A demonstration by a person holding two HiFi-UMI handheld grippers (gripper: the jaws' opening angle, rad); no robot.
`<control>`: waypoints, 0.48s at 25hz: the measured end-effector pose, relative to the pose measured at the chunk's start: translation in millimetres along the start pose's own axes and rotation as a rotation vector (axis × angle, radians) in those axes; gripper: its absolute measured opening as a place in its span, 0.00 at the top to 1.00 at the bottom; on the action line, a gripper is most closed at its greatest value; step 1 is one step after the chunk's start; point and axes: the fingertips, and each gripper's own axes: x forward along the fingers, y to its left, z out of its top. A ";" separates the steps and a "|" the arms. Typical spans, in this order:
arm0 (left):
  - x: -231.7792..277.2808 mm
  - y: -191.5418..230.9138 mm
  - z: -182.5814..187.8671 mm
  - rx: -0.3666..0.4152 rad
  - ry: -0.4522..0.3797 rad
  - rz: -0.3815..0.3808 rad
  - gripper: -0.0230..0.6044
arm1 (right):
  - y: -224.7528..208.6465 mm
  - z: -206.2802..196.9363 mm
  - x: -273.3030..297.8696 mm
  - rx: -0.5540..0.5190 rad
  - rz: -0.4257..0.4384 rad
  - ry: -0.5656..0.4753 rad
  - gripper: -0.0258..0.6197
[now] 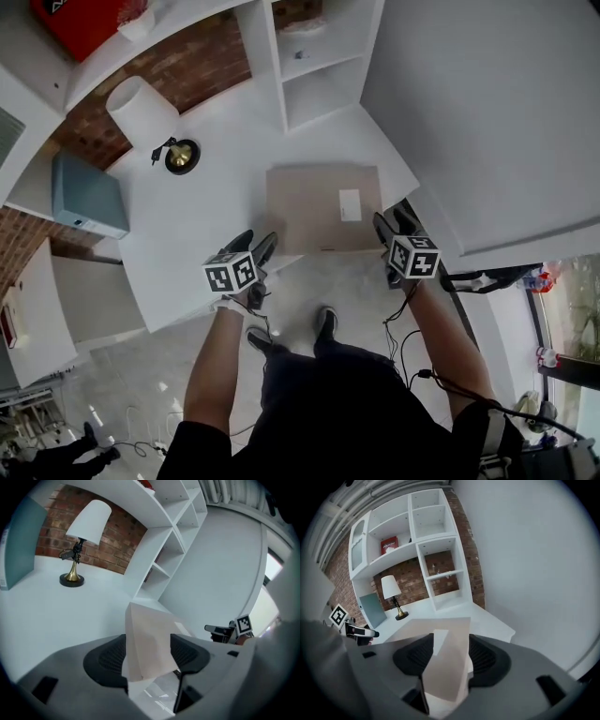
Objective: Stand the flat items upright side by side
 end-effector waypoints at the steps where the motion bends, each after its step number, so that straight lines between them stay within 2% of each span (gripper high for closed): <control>1: 7.8 0.0 -4.1 -0.017 0.012 0.000 0.52 | -5.6 -10.1 1.9 0.024 0.014 0.022 0.59; 4: 26.9 0.2 -13.3 -0.040 0.045 0.004 0.50 | -14.8 -31.6 8.8 0.107 0.067 0.069 0.52; 9: 46.4 2.9 -22.3 -0.055 0.086 0.008 0.50 | -15.5 -42.5 23.1 0.214 0.155 0.108 0.48; 12: 59.8 2.1 -26.8 -0.036 0.134 -0.003 0.50 | -18.2 -44.4 35.9 0.269 0.187 0.132 0.44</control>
